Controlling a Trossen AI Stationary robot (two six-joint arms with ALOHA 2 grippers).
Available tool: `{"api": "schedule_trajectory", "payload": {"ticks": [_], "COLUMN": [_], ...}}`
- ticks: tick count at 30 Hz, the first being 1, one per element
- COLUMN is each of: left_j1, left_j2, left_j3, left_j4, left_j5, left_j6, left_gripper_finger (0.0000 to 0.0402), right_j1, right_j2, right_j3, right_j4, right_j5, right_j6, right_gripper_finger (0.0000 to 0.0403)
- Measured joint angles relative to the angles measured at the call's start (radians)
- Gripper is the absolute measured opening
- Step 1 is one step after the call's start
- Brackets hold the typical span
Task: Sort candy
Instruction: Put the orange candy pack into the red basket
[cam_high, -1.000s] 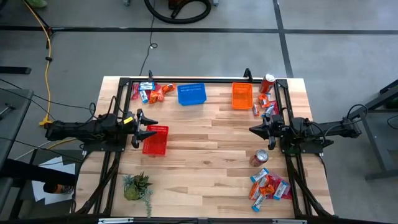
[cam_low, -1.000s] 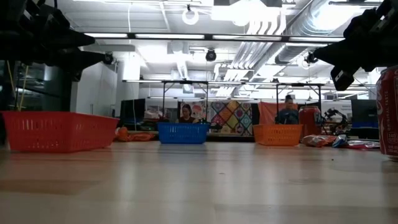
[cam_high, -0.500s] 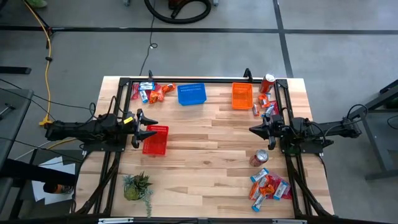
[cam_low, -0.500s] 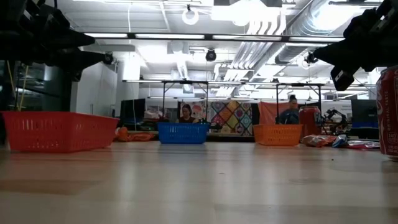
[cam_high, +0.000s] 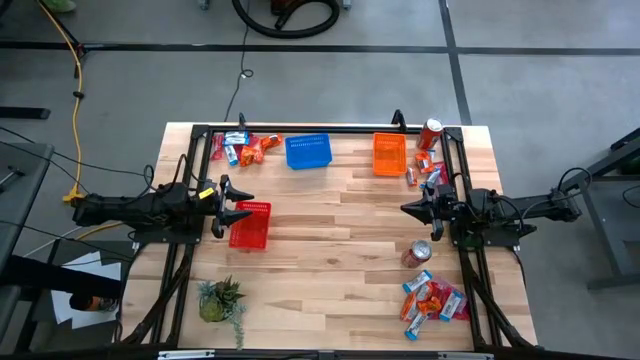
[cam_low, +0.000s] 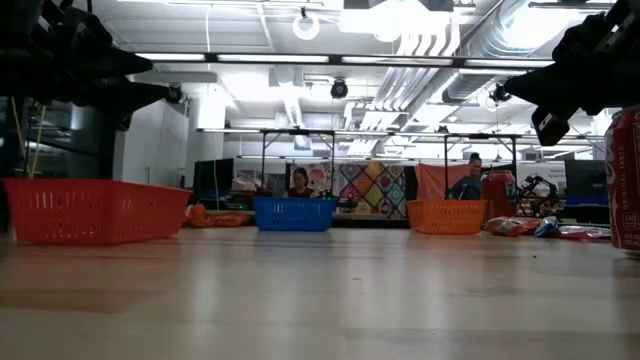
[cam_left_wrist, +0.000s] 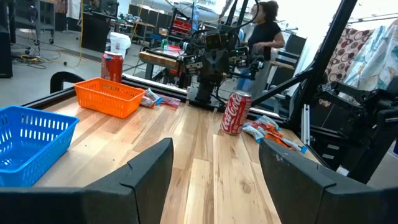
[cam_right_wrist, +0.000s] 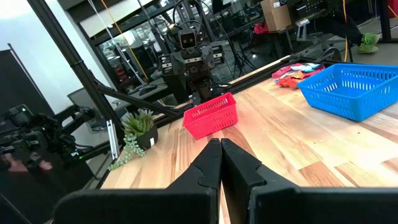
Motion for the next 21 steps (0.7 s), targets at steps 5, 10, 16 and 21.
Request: {"api": "schedule_trajectory", "payload": {"ticks": [5,10,16,21], "left_j1": [0.0,0.0,0.0,0.001], "left_j2": [0.004,0.004,0.003,0.093], "left_j3": [0.0,0.0,0.012,0.11], "left_j4": [0.323,0.663,0.857,0.667], "left_j5": [-0.029,-0.201,-0.511,-0.562], "left_j6": [-0.222,-0.398,-0.406,-0.47], "left_gripper_finger": [0.0223,0.0223,0.0223,0.0223], "right_j1": [0.0,0.0,0.0,0.0], "right_j2": [0.0,0.0,0.0,0.0], "right_j3": [0.0,0.0,0.0,0.0], "right_j4": [0.0,0.0,0.0,0.0], "right_j5": [0.0,0.0,0.0,0.0], "right_j6": [0.0,0.0,0.0,0.0], "right_gripper_finger": [0.0005,0.0005,0.0005,0.0005]}}
